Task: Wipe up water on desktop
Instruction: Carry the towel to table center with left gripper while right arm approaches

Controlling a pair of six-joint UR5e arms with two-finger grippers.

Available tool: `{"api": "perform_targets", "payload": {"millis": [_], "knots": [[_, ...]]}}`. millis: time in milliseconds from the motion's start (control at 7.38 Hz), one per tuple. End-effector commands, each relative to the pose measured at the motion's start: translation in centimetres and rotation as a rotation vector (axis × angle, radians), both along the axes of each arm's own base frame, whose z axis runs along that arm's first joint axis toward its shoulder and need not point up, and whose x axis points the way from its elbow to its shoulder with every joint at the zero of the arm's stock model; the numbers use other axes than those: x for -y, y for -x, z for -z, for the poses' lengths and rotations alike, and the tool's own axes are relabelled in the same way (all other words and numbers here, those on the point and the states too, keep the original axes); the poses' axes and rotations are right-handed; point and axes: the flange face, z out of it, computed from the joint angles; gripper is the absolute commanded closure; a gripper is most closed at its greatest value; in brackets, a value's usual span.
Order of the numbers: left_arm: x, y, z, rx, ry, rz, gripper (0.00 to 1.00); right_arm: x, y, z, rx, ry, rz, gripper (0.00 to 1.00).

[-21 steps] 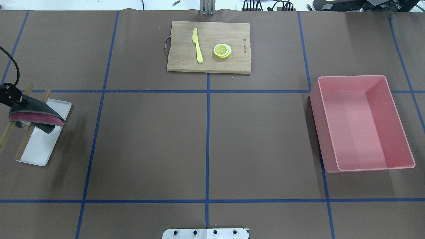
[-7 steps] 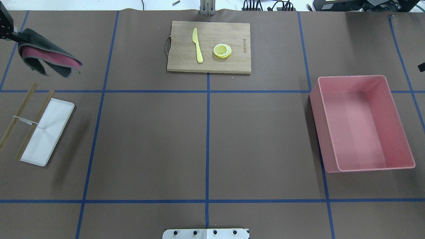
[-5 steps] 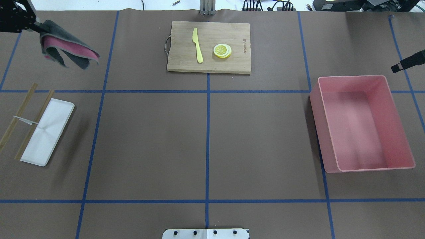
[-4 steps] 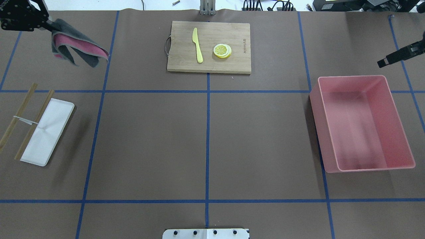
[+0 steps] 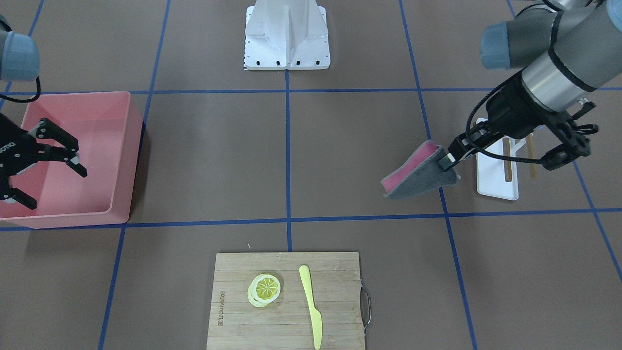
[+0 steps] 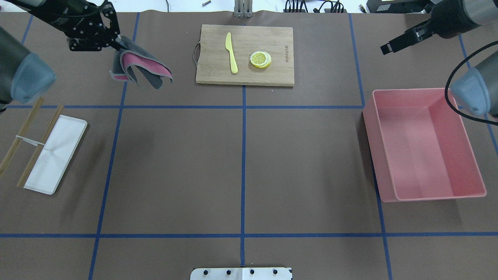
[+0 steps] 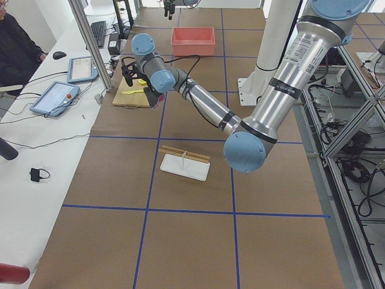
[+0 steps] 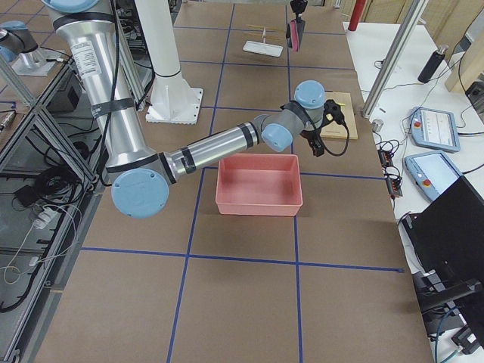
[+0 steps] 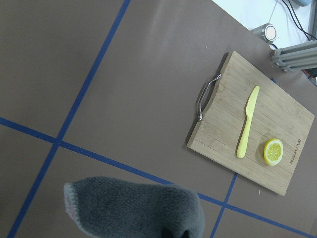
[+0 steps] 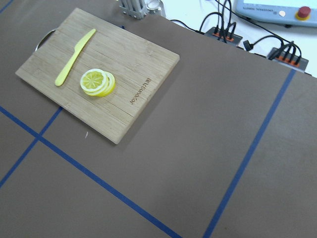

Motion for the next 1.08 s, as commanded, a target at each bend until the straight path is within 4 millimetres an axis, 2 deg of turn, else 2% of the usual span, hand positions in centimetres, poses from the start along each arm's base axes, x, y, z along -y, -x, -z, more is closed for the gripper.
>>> {"api": "perform_targets", "payload": {"millis": [0, 271, 542, 812, 948], "knots": [[-2.4, -5.4, 2.7, -0.015, -0.003, -0.046, 1.00, -2.1, 7.0, 6.6, 0.024, -0.122, 0.059, 0.00], [-4.1, -8.3, 5.4, -0.043, -0.025, -0.100, 1.00, -6.0, 13.6, 10.4, 0.049, -0.175, 0.084, 0.00], [-5.0, -10.0, 8.5, -0.080, 0.032, -0.092, 1.00, -8.6, 18.1, 11.9, 0.041, -0.219, 0.070, 0.00], [-5.7, -11.3, 10.5, -0.099, 0.043, -0.104, 1.00, -10.8, 21.1, 13.4, 0.050, -0.249, 0.086, 0.00], [-5.7, -11.6, 10.8, -0.101, 0.042, -0.107, 1.00, -11.6, 21.4, 13.8, 0.054, -0.263, 0.082, 0.00]]}}
